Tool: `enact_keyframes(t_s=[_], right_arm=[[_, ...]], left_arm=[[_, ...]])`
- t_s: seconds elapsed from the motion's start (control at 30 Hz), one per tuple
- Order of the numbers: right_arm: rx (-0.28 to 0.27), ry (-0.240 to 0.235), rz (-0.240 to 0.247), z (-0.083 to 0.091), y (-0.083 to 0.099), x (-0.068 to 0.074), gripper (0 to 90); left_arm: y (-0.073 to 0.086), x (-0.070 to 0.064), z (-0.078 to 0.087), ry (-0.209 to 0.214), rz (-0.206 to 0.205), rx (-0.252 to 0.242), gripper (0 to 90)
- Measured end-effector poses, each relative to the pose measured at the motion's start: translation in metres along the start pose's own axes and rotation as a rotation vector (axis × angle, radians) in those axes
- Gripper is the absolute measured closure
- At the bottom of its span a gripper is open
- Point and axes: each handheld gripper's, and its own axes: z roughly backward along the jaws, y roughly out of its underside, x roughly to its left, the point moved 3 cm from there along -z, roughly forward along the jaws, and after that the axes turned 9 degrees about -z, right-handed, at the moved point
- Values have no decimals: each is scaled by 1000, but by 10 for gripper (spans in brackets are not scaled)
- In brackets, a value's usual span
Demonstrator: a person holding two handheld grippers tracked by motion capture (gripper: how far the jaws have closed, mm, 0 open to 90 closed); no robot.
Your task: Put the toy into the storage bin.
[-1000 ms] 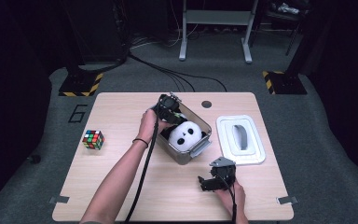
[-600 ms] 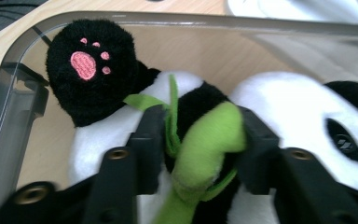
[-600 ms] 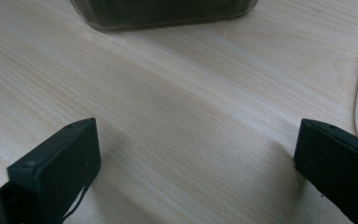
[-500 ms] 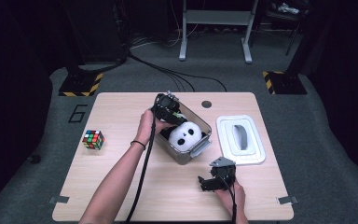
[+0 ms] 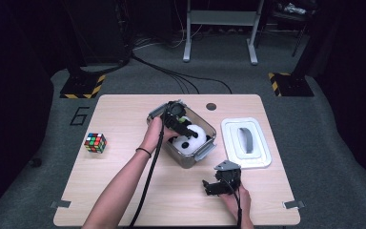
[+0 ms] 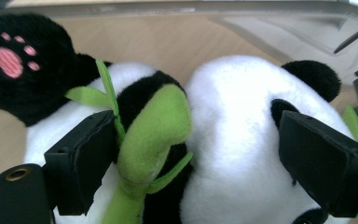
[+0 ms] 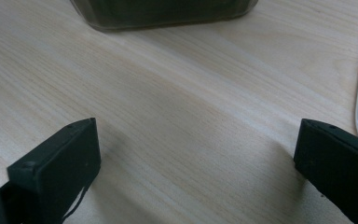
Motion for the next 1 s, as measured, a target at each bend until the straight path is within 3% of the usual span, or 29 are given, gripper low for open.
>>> enact_keyframes(t_s=[0.2,0.27,0.43,0.63,1.0], right_arm=[[0,0,2,0,0,0,0],[0,0,2,0,0,0,0],[0,0,-1,0,0,0,0],[2,0,5,0,0,0,0],[0,2,7,0,0,0,0]], left_arm=[[-2,-10,-11,-65,-57,65,128],[-2,-9,-10,-50,-49,61,127],[3,-4,-2,-16,-9,-26,126],[8,1,17,-8,24,-124,120],[31,15,63,-72,51,-207,97]])
